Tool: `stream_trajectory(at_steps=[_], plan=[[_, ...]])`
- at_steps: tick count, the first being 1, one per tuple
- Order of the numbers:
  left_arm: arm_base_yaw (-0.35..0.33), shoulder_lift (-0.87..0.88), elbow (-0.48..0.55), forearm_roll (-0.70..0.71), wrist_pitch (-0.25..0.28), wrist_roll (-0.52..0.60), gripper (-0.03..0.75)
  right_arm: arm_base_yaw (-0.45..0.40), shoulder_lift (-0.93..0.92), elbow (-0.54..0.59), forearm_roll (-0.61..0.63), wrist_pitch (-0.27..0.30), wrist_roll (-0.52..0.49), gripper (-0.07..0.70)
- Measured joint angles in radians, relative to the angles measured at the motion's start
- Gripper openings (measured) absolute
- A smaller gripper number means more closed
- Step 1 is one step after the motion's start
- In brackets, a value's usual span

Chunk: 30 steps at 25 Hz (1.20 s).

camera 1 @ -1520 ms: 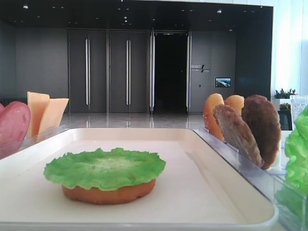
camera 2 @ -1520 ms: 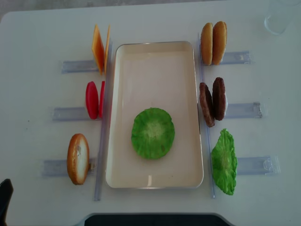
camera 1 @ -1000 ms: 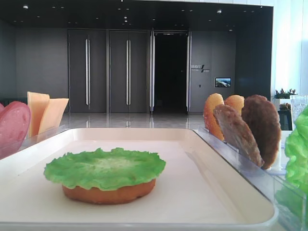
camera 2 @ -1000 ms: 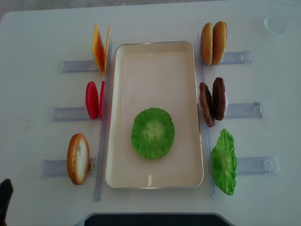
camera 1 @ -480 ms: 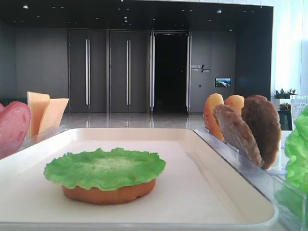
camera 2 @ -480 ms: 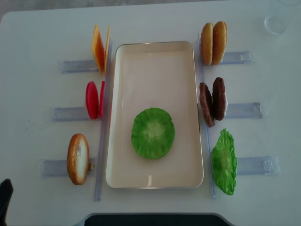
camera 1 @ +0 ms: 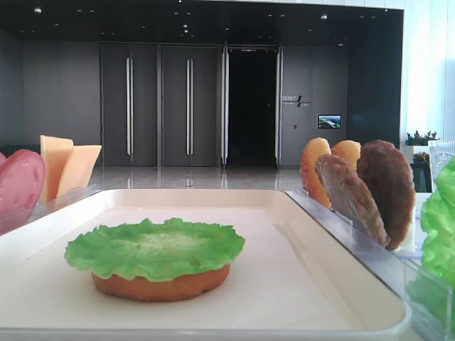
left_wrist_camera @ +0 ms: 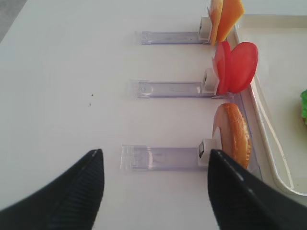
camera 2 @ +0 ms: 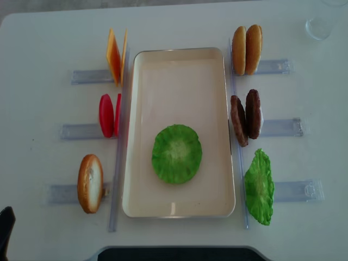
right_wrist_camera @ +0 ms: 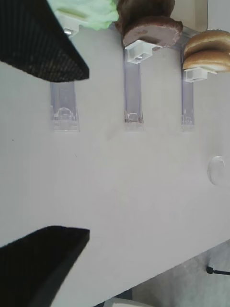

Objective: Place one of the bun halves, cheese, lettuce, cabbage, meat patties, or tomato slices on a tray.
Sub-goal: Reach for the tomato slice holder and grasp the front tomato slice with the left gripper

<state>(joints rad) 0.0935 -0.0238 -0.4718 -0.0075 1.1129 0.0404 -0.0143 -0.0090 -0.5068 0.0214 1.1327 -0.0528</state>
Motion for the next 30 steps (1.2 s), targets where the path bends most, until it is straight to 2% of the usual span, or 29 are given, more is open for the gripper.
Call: stream_trajectory(at_steps=[9,16,23,30], plan=[[0.0,0.007,-0.001,-0.011,0.002,0.0,0.515,0.0,0.0,0.0,0.0,0.0,0.0,0.58],[0.0,0.153,-0.06,-0.054,0.015,0.0,0.515,0.0,0.0,0.0,0.0,0.0,0.0,0.58],[0.0,0.385,-0.181,-0.048,0.015,0.0,0.515,0.0,0.0,0.0,0.0,0.0,0.0,0.58],[0.0,0.651,-0.36,-0.02,0.0,0.0,0.515,0.0,0.0,0.0,0.0,0.0,0.0,0.58]])
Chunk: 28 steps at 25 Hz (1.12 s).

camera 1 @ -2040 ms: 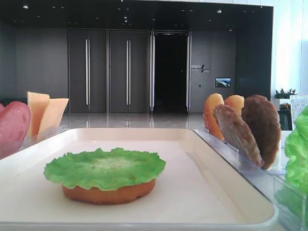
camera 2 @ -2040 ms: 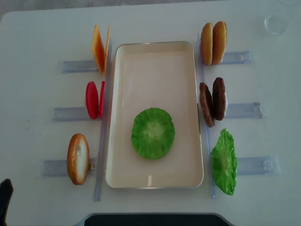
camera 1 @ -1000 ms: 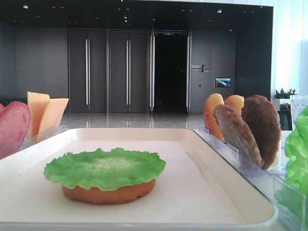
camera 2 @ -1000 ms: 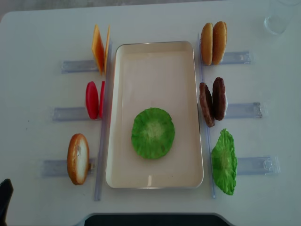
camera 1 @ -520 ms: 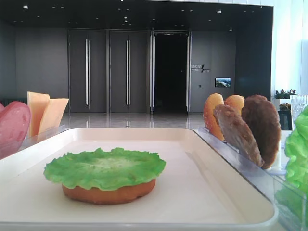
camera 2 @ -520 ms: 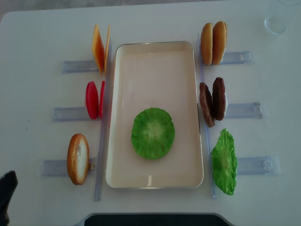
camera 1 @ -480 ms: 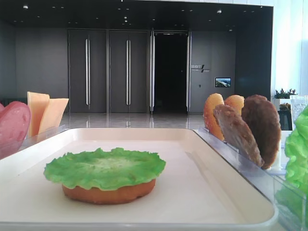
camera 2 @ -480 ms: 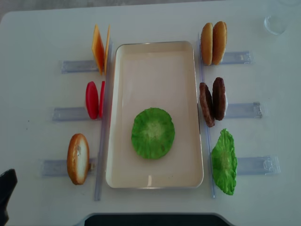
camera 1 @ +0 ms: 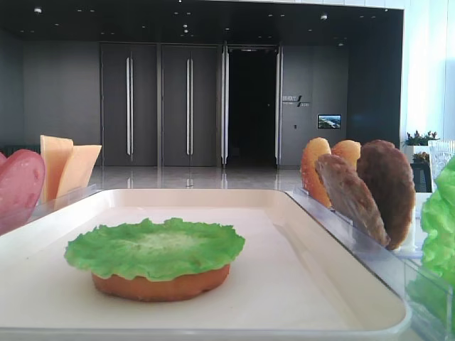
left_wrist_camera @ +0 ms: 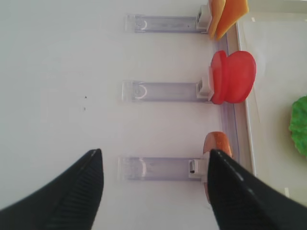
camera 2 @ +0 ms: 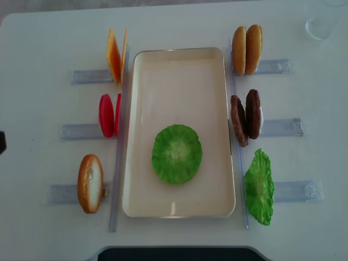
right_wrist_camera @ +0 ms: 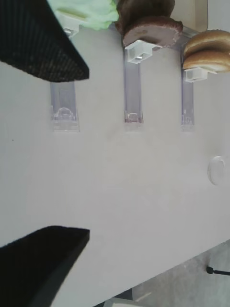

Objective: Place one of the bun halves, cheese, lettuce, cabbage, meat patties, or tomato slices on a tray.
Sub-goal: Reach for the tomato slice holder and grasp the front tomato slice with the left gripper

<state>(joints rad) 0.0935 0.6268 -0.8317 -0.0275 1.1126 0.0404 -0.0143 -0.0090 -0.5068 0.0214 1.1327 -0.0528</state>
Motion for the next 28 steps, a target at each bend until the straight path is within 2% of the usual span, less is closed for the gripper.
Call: stream_trajectory(at_steps=[6,13,16,20,23,28], plan=[[0.0,0.257,-0.166,0.008,0.051,-0.025,0.515,0.0,0.0,0.0,0.0,0.0,0.0,0.58],[0.0,0.55,-0.317,0.008,0.059,-0.033,0.515,0.0,0.0,0.0,0.0,0.0,0.0,0.58],[0.0,0.637,-0.373,0.014,0.069,-0.071,0.515,0.0,0.0,0.0,0.0,0.0,0.0,0.58],[0.0,0.698,-0.42,0.028,0.08,-0.095,0.515,0.0,0.0,0.0,0.0,0.0,0.0,0.58],[0.0,0.704,-0.426,0.056,0.082,-0.121,0.515,0.0,0.0,0.0,0.0,0.0,0.0,0.58],[0.0,0.708,-0.427,0.063,0.116,-0.126,0.515,0.0,0.0,0.0,0.0,0.0,0.0,0.58]])
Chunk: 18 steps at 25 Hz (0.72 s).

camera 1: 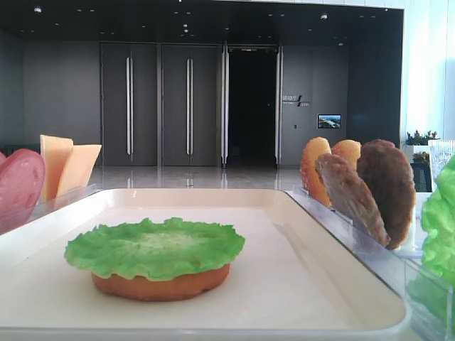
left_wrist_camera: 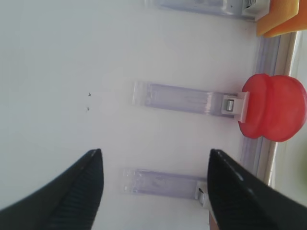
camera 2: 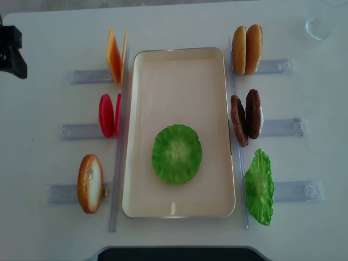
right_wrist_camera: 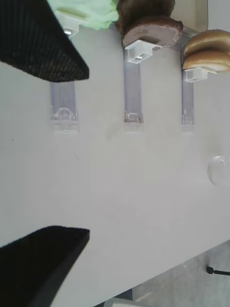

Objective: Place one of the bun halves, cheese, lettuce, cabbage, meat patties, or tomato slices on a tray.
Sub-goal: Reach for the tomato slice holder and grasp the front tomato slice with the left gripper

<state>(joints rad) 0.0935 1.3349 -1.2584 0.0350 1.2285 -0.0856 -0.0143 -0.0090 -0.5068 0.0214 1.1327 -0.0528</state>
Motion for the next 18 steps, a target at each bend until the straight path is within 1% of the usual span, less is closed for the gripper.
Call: stream_trajectory(at_steps=[8,10,12,18], plan=[[-0.001,0.014,0.0,-0.018,0.005,-0.039,0.515,0.0,0.0,0.0,0.0,0.0,0.0,0.58],[-0.023,0.014,0.0,-0.016,0.006,-0.043,0.515,0.0,0.0,0.0,0.0,0.0,0.0,0.58],[-0.076,0.014,0.0,-0.003,0.007,-0.058,0.515,0.0,0.0,0.0,0.0,0.0,0.0,0.58],[-0.27,0.052,-0.006,0.044,0.007,-0.192,0.515,0.0,0.0,0.0,0.0,0.0,0.0,0.58]])
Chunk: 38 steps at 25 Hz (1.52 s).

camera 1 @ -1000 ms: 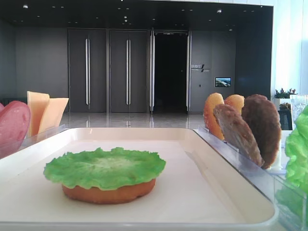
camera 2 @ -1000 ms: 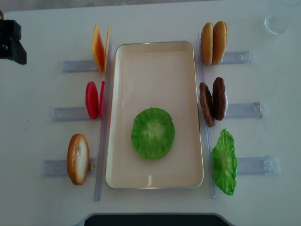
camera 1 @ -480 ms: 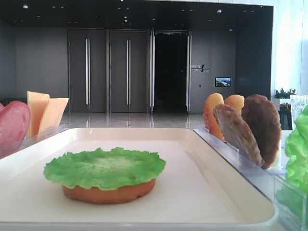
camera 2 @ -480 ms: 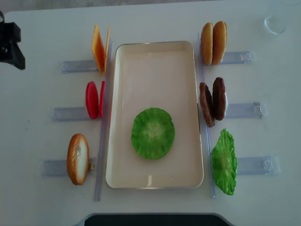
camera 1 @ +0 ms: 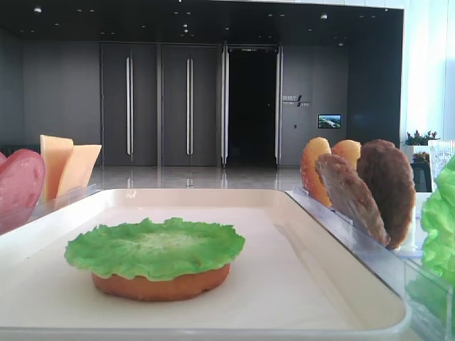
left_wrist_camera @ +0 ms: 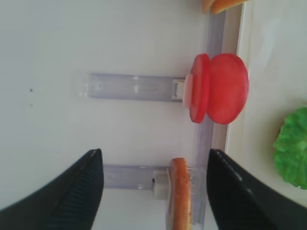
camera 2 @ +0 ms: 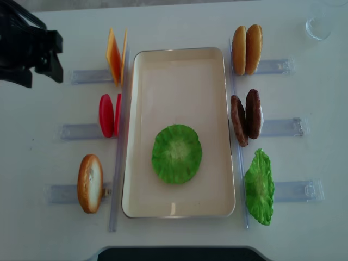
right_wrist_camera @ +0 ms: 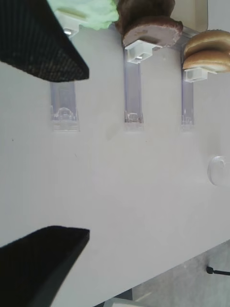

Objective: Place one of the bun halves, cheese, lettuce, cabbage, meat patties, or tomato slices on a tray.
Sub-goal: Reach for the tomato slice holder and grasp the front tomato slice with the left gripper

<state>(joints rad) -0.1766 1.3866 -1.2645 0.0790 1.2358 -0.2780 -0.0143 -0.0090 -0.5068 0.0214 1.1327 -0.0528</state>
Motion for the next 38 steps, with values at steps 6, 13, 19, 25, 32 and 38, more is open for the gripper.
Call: stream_trajectory(at_steps=[6,13,19,25,32,38], plan=[[-0.144,0.13,-0.012,0.009,-0.023,-0.126,0.515,0.0,0.0,0.0,0.0,0.0,0.0,0.58],[-0.247,0.289,-0.099,0.01,-0.026,-0.196,0.515,0.0,0.0,0.0,0.0,0.0,0.0,0.58],[-0.263,0.367,-0.12,-0.001,-0.025,-0.225,0.515,0.0,0.0,0.0,0.0,0.0,0.0,0.58],[-0.263,0.402,-0.12,-0.005,-0.024,-0.228,0.515,0.0,0.0,0.0,0.0,0.0,0.0,0.58],[-0.263,0.403,-0.121,0.019,-0.033,-0.245,0.515,0.0,0.0,0.0,0.0,0.0,0.0,0.58],[-0.263,0.404,-0.121,0.035,-0.045,-0.246,0.515,0.0,0.0,0.0,0.0,0.0,0.0,0.58]])
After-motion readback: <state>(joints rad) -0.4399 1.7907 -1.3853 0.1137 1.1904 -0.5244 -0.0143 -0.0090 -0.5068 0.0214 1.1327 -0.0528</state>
